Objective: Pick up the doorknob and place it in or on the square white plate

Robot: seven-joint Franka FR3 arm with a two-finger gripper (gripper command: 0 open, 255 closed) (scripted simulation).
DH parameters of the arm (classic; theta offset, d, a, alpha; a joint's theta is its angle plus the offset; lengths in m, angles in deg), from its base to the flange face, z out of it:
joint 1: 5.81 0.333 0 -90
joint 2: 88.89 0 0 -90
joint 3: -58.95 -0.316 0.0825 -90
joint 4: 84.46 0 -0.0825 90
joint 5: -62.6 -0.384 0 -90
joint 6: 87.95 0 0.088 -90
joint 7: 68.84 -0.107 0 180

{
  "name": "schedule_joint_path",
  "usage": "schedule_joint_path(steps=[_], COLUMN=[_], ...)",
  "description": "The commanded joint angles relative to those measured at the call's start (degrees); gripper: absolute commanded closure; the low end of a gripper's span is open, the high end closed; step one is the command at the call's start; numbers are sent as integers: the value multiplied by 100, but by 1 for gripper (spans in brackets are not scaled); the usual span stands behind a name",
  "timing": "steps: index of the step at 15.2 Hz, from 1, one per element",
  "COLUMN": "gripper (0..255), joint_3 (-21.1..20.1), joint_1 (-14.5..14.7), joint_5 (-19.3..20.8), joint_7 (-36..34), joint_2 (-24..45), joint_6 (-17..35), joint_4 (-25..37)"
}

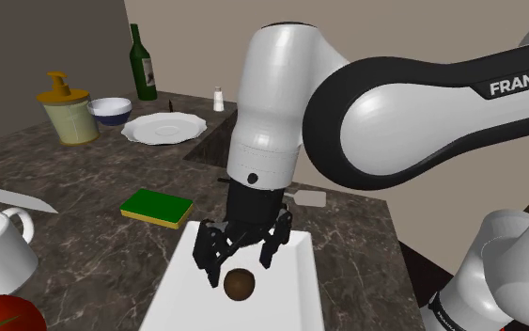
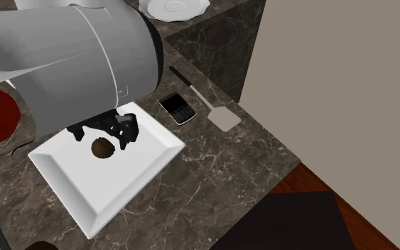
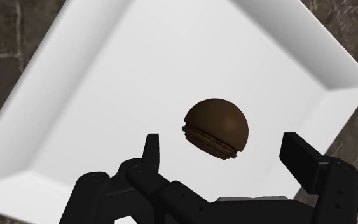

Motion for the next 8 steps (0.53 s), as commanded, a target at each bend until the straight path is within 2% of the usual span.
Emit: schedule_joint_path(steps=[1, 5, 8], gripper=[0, 0, 0], joint_3=[0, 197, 198], joint_1=[0, -73, -72], joint_5=[0, 9, 9], joint_7=[0, 22, 22], joint_2=[0, -198, -199], joint_6=[0, -736, -736], joint_4=[0, 518, 518])
